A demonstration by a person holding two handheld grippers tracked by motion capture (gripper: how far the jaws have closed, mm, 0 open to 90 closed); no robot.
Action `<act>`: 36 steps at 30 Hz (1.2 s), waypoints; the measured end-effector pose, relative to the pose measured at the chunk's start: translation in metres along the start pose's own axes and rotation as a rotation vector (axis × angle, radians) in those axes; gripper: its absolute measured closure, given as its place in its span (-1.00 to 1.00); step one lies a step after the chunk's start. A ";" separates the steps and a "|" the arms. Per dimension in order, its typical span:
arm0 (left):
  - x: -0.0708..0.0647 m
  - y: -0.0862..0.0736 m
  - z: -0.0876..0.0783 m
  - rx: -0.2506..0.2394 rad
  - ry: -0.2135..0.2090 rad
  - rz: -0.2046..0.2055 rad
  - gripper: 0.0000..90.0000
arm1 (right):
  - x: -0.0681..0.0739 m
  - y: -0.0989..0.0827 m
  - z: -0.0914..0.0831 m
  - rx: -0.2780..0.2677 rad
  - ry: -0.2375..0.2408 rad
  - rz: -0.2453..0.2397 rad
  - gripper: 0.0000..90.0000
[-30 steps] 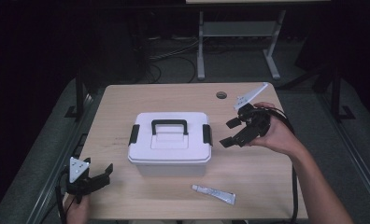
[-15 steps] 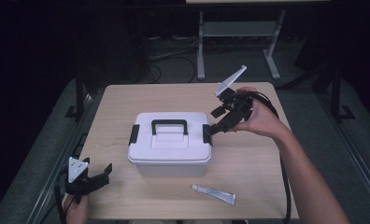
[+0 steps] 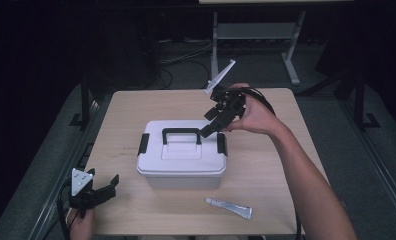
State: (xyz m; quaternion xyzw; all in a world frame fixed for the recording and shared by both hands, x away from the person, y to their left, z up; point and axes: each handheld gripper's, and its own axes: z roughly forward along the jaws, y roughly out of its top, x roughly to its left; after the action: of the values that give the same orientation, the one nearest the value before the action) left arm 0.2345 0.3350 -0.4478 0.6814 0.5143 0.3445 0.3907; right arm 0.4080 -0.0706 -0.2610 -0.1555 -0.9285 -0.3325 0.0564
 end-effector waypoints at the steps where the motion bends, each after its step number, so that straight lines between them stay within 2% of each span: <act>1: 0.000 0.000 0.000 -0.001 0.001 -0.001 -0.69 | 0.000 0.003 0.002 0.006 0.007 -0.001 -0.47; 9: 0.002 0.000 -0.001 -0.010 0.006 -0.013 -0.69 | -0.006 0.023 0.025 0.033 0.053 -0.012 -0.32; 15: 0.003 -0.001 -0.002 -0.010 0.007 -0.018 -0.69 | -0.010 0.030 0.040 0.066 0.086 -0.010 -0.19; 18: 0.003 -0.001 -0.002 -0.013 0.009 -0.017 -0.69 | -0.011 0.032 0.049 0.096 0.087 -0.015 -0.12; 22: 0.004 0.000 -0.003 -0.015 0.012 -0.020 -0.69 | -0.013 0.036 0.058 0.108 0.097 -0.018 0.00; 25: 0.004 0.000 -0.003 -0.023 0.008 -0.037 -0.69 | -0.014 0.037 0.061 0.106 0.099 -0.024 0.07; 36: 0.005 0.000 -0.003 -0.025 0.008 -0.045 -0.69 | -0.014 0.043 0.071 0.120 0.104 -0.054 0.44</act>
State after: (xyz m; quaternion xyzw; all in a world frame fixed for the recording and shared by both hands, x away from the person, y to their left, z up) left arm 0.2326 0.3403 -0.4461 0.6634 0.5265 0.3448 0.4048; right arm 0.4349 0.0022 -0.2934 -0.1091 -0.9464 -0.2854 0.1049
